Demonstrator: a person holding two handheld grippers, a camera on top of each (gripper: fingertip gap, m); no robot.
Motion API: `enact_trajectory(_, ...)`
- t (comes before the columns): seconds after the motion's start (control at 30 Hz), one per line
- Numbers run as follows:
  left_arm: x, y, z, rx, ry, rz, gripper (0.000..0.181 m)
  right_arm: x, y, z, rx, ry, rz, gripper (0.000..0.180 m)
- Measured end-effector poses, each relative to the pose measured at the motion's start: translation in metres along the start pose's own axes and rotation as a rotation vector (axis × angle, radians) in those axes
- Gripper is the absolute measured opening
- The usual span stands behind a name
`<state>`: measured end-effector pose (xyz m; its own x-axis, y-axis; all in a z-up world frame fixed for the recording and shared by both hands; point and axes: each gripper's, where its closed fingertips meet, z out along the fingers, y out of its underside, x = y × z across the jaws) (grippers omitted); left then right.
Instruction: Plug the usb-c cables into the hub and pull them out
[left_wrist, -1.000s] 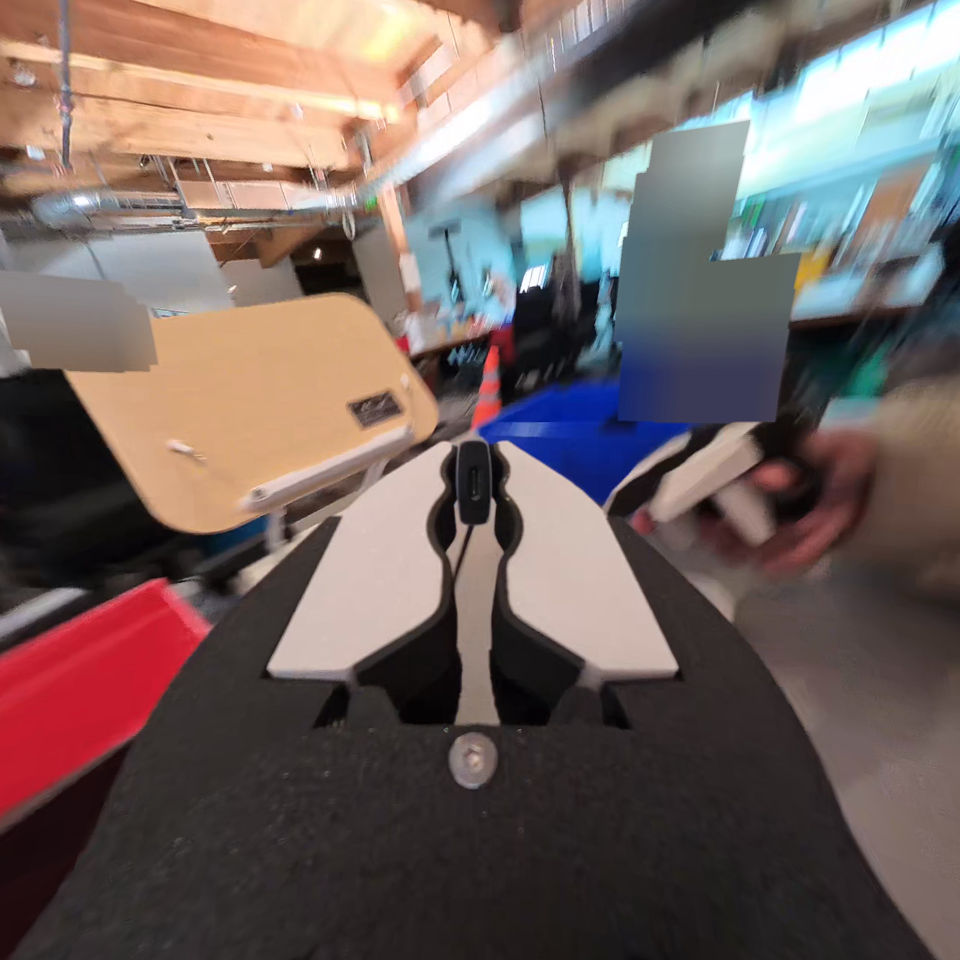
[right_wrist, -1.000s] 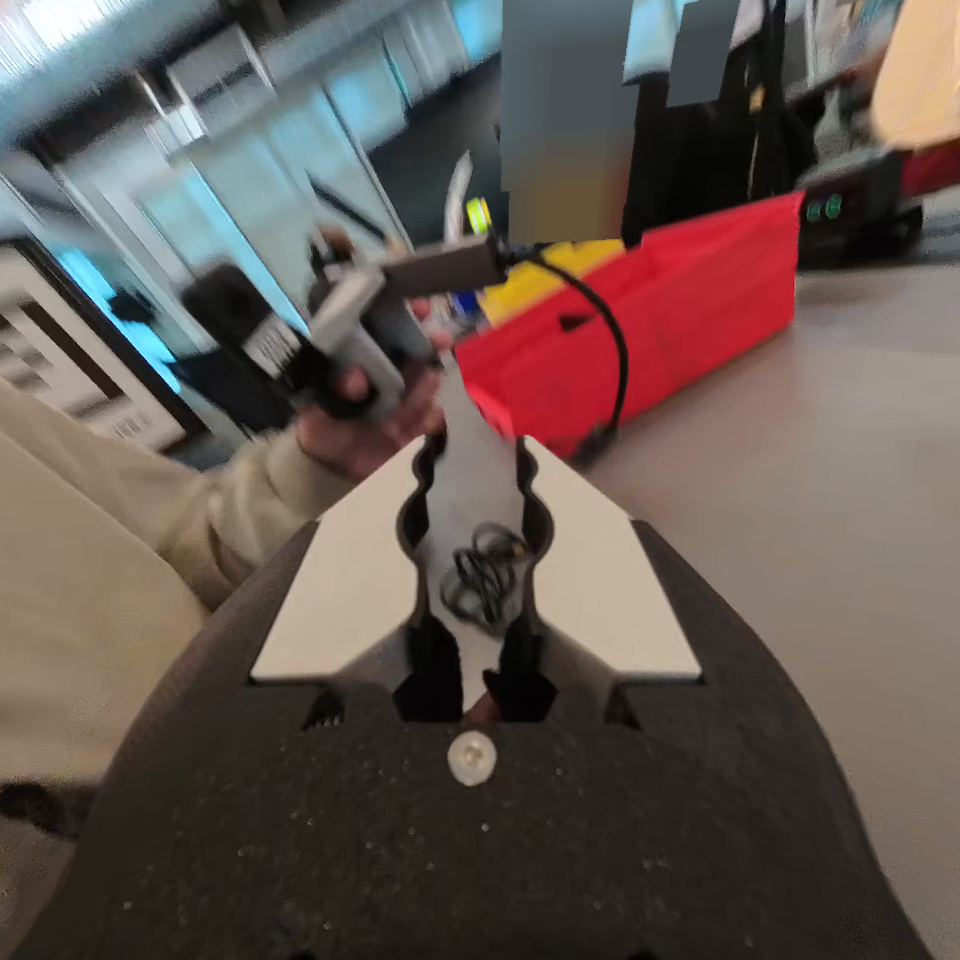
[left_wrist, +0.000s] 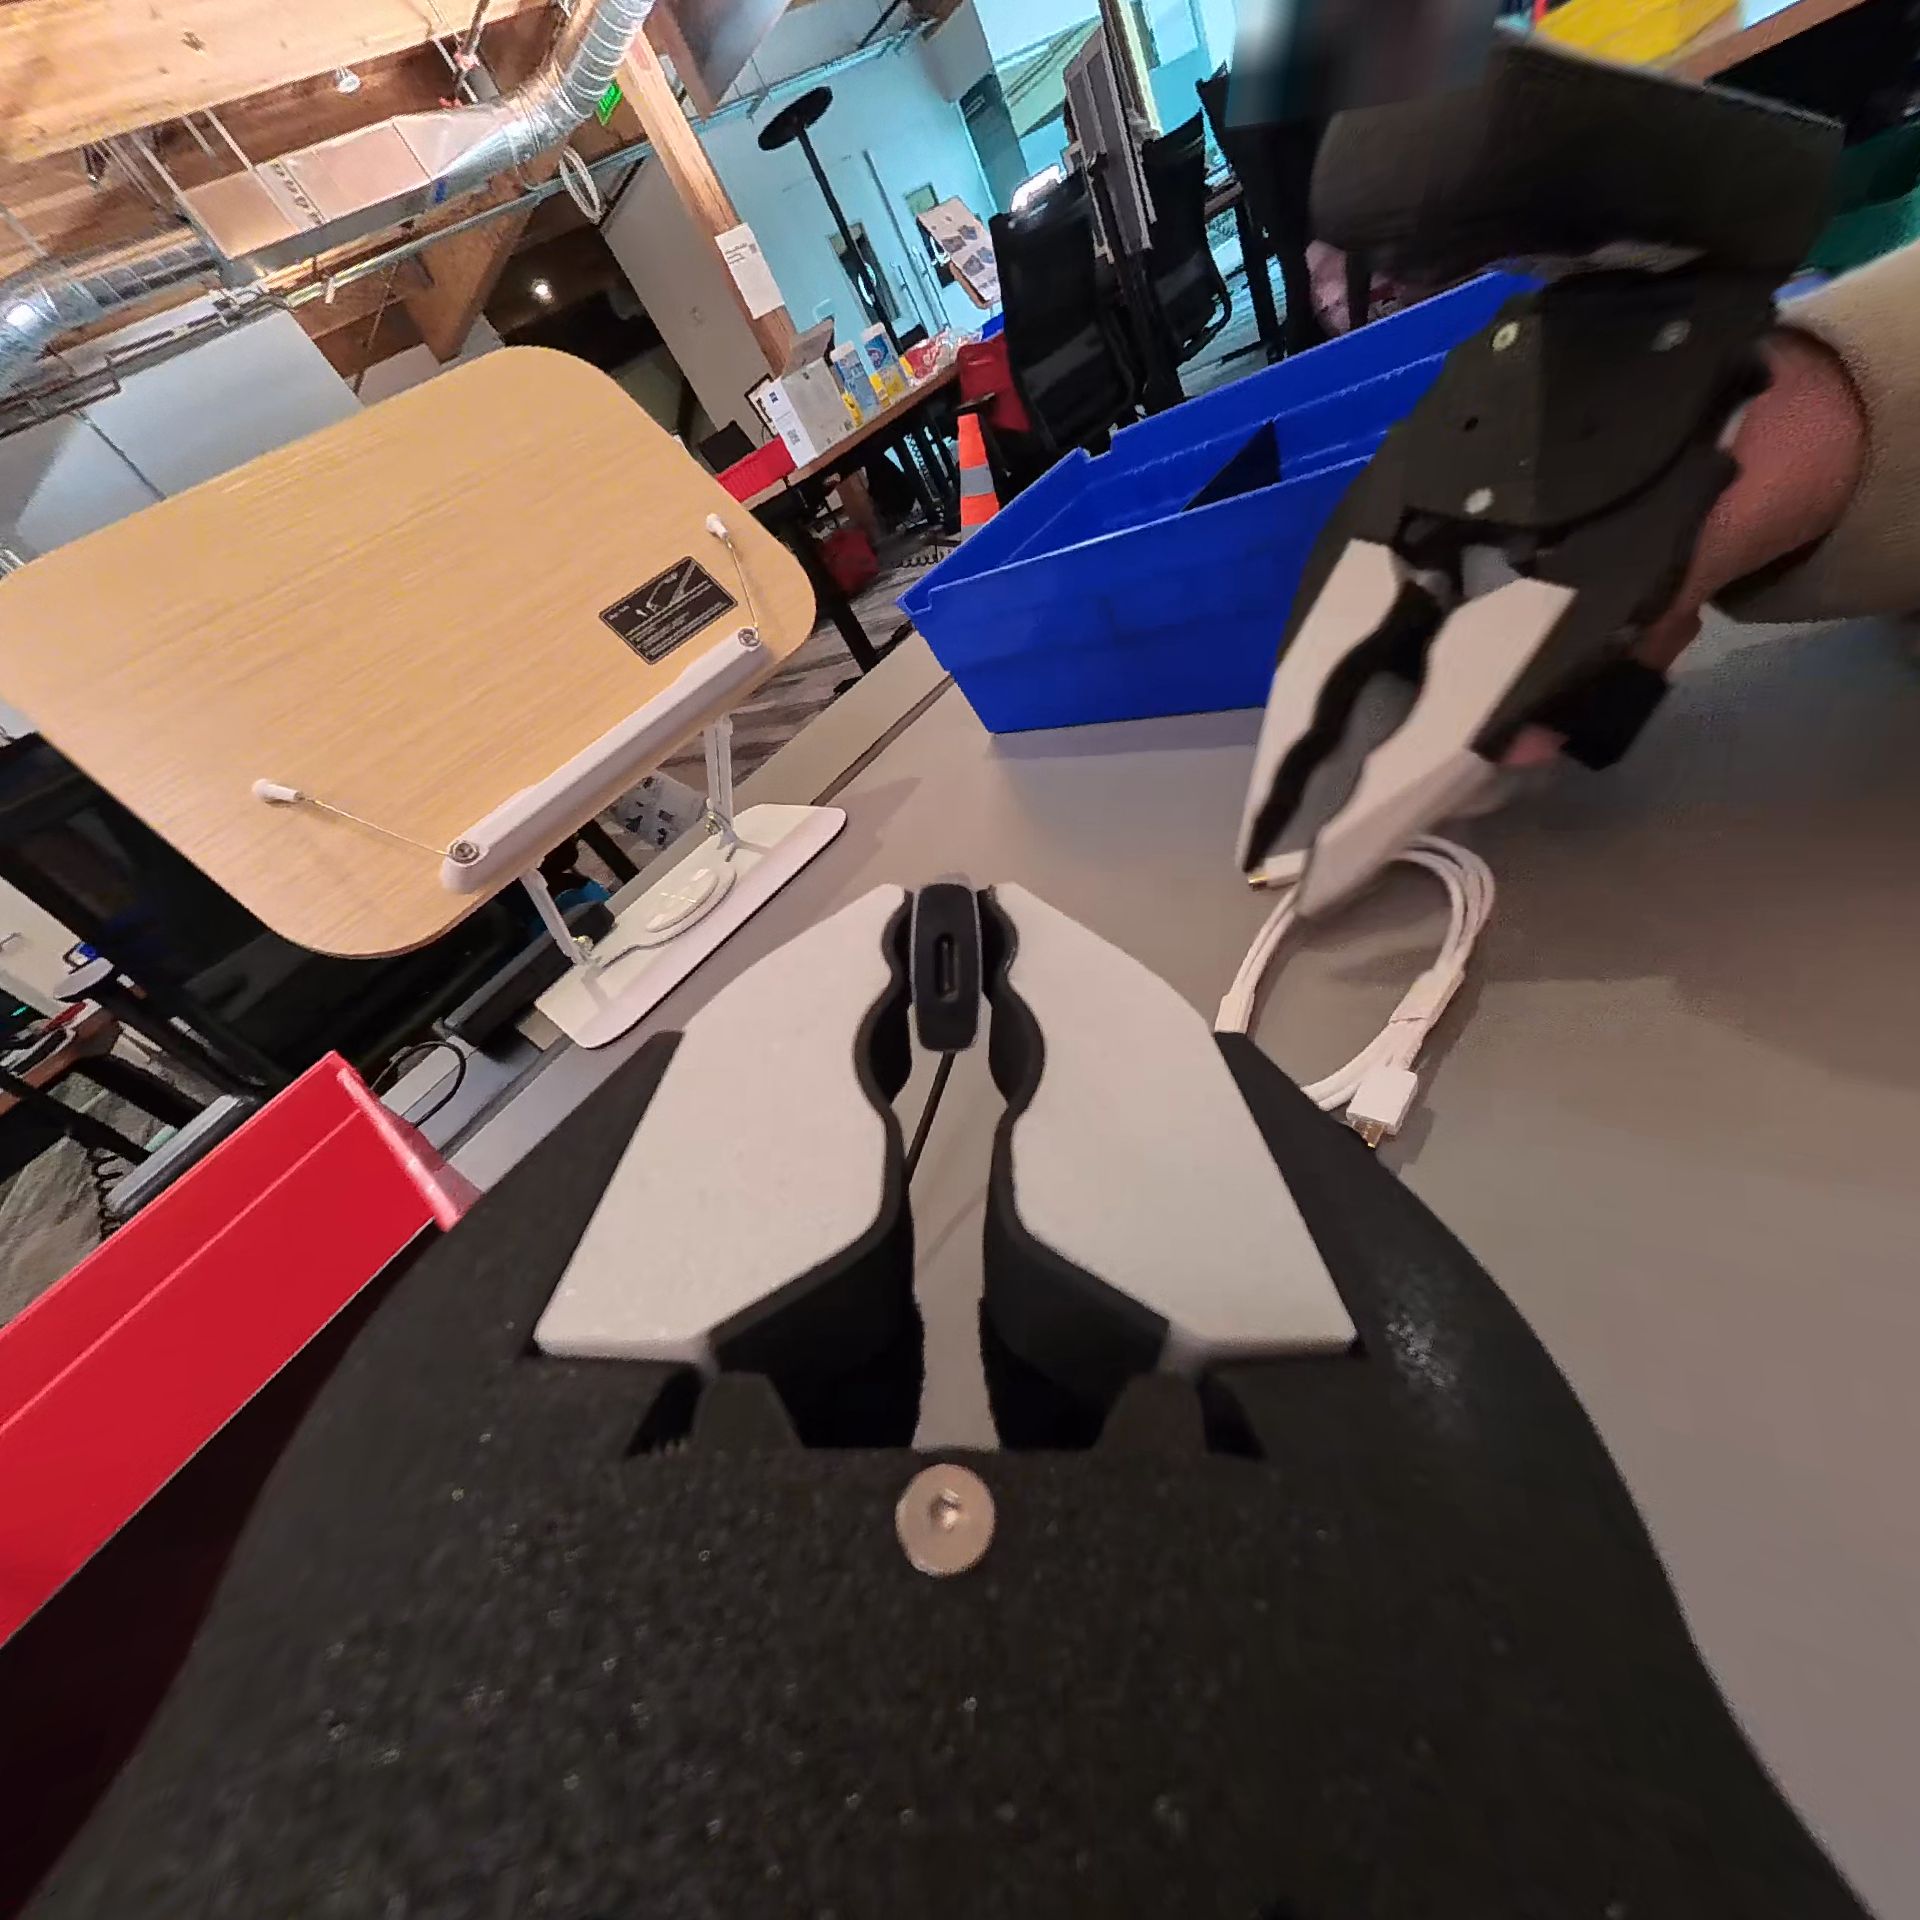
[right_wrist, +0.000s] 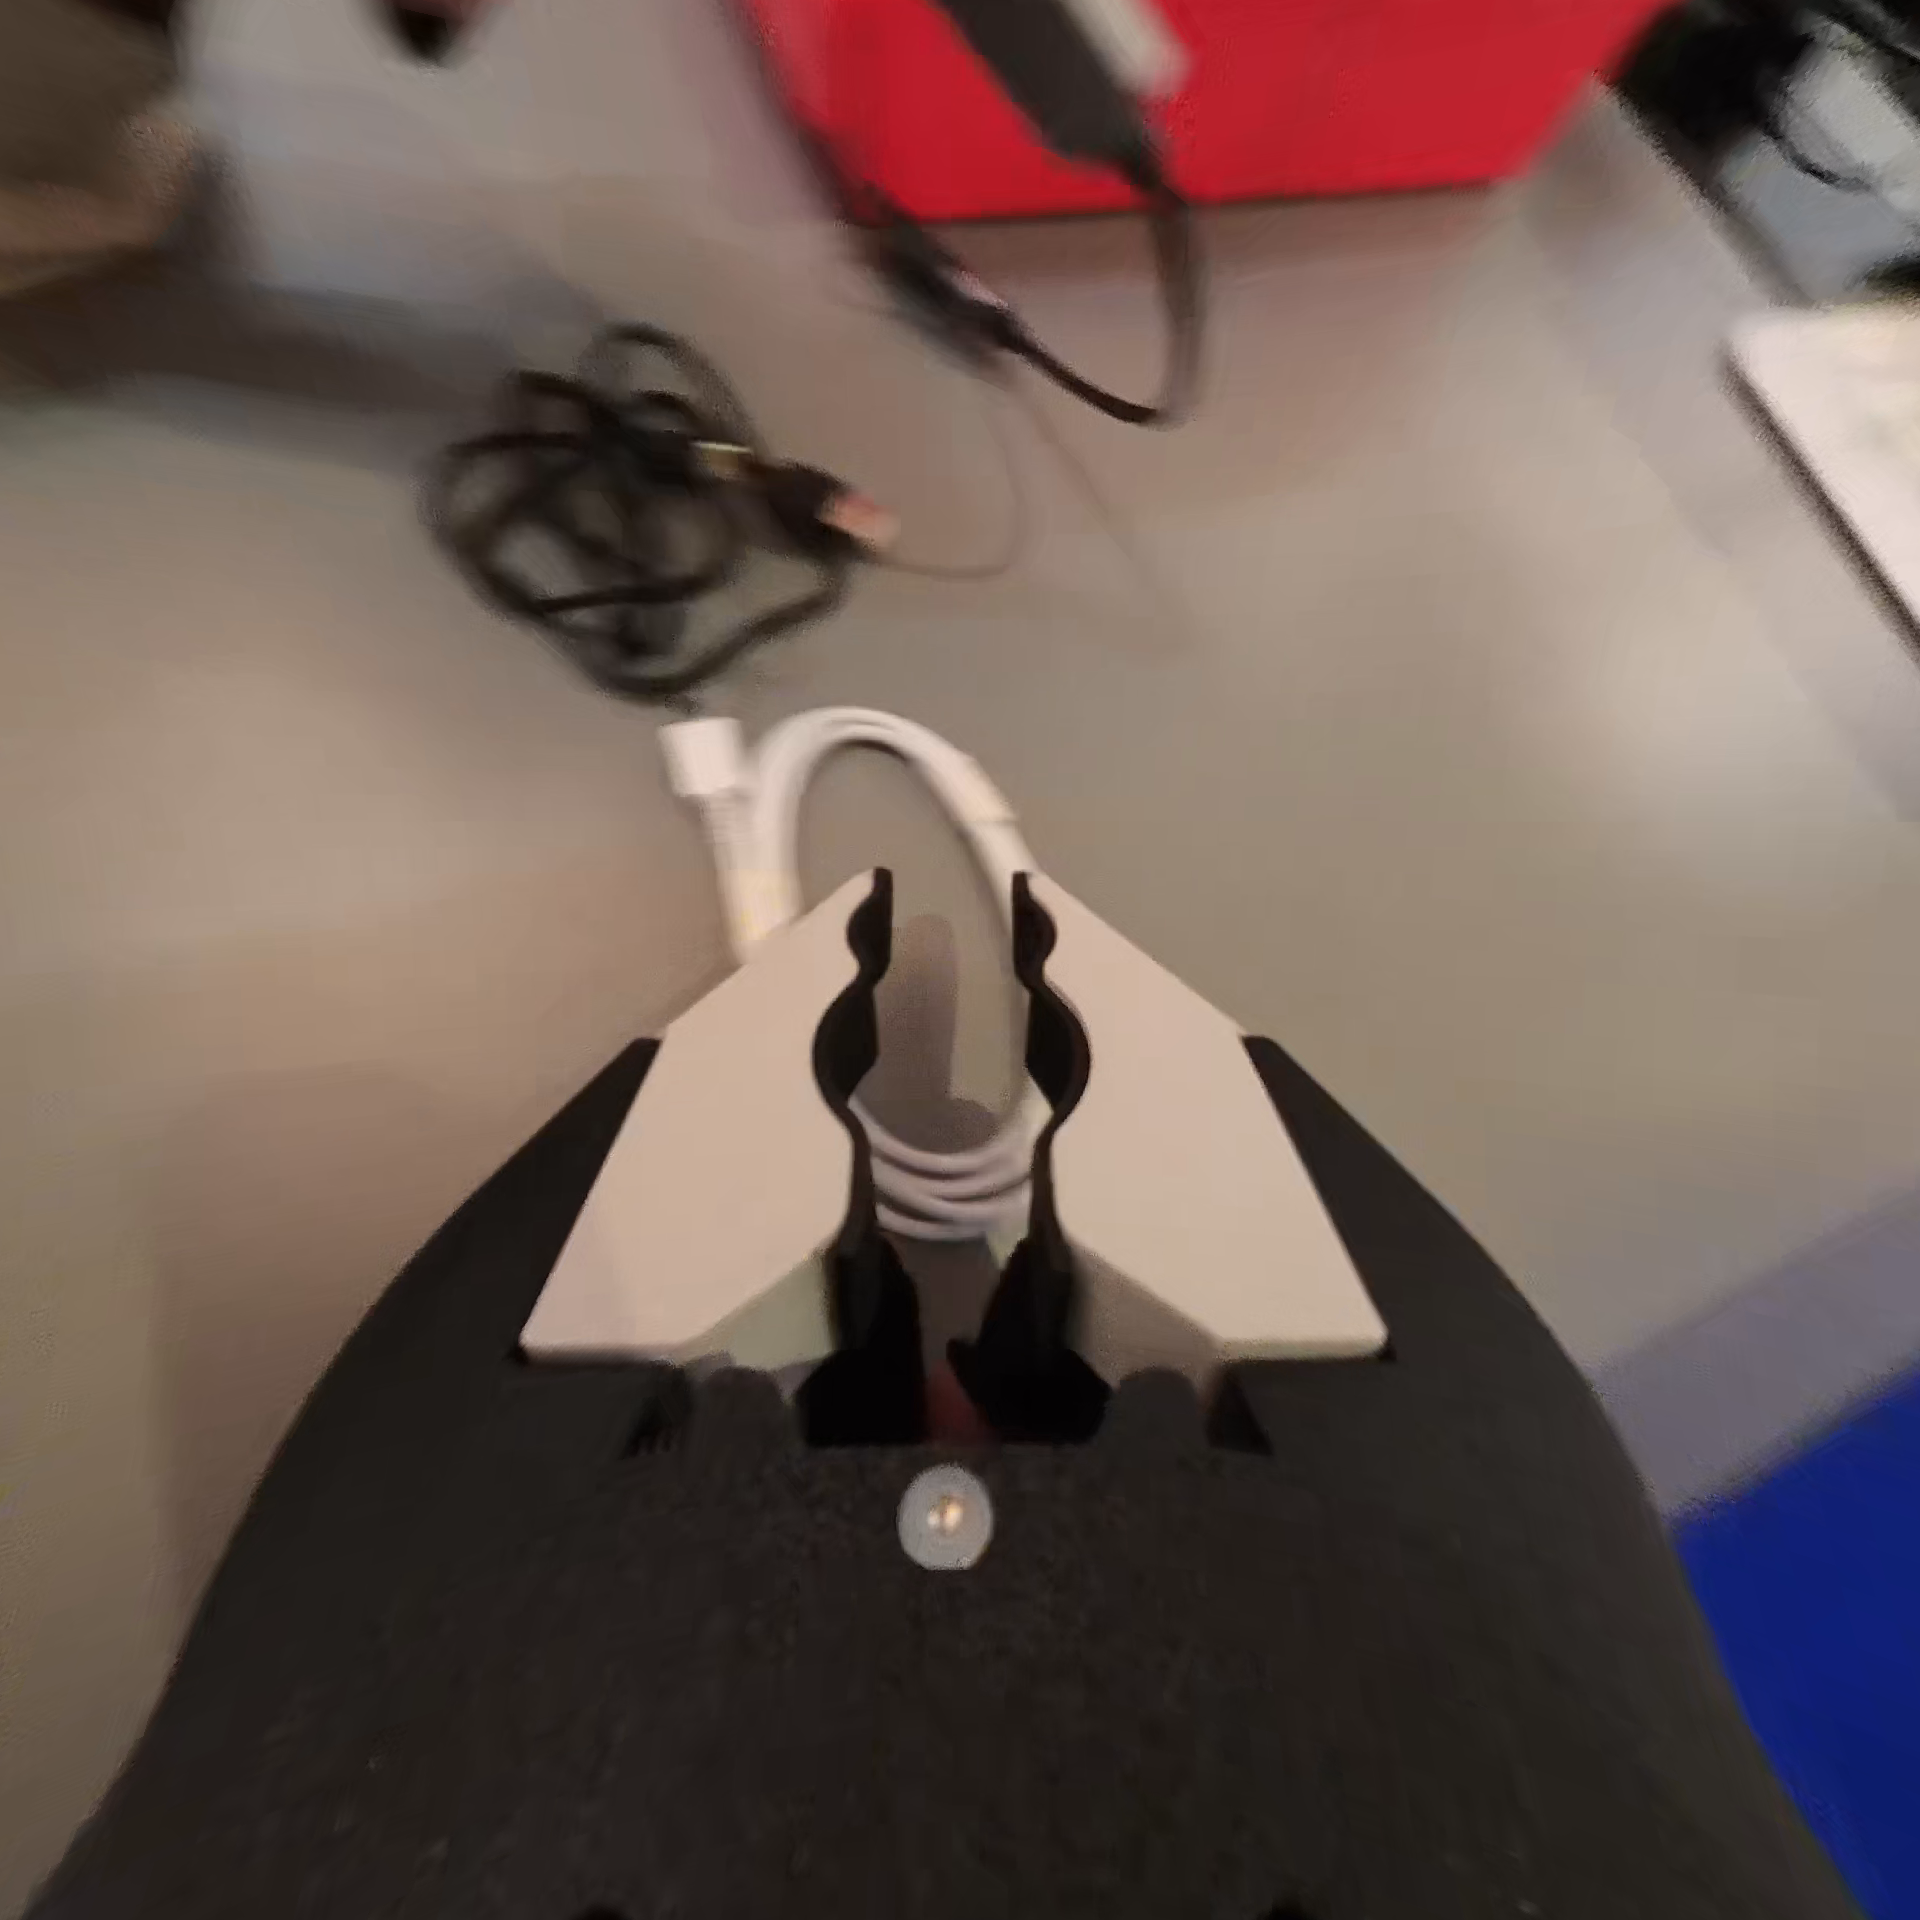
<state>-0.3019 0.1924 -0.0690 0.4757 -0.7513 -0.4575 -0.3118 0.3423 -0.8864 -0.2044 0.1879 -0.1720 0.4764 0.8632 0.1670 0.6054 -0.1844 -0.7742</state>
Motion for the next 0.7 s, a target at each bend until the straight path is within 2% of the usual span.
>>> enact_trajectory(0.07, 0.0, 0.0, 0.001, -0.009, 0.001, 0.003, 0.01, 0.031, 0.013, -0.003, -0.057, 0.166, 0.136, 0.029)
enact_trajectory(0.23, 0.002, -0.001, 0.003, -0.012, 0.004, 0.011, 0.01, 0.036, 0.041, -0.028, -0.054, 0.3, 0.467, 0.031)
enact_trajectory(0.37, 0.002, 0.0, 0.005, -0.011, 0.004, -0.017, 0.009, 0.04, 0.05, -0.038, -0.062, 0.388, 0.45, 0.02)
enact_trajectory(0.7, 0.005, -0.002, 0.004, -0.013, 0.007, -0.035, 0.009, 0.037, 0.048, -0.02, -0.092, 0.346, 0.424, 0.024)
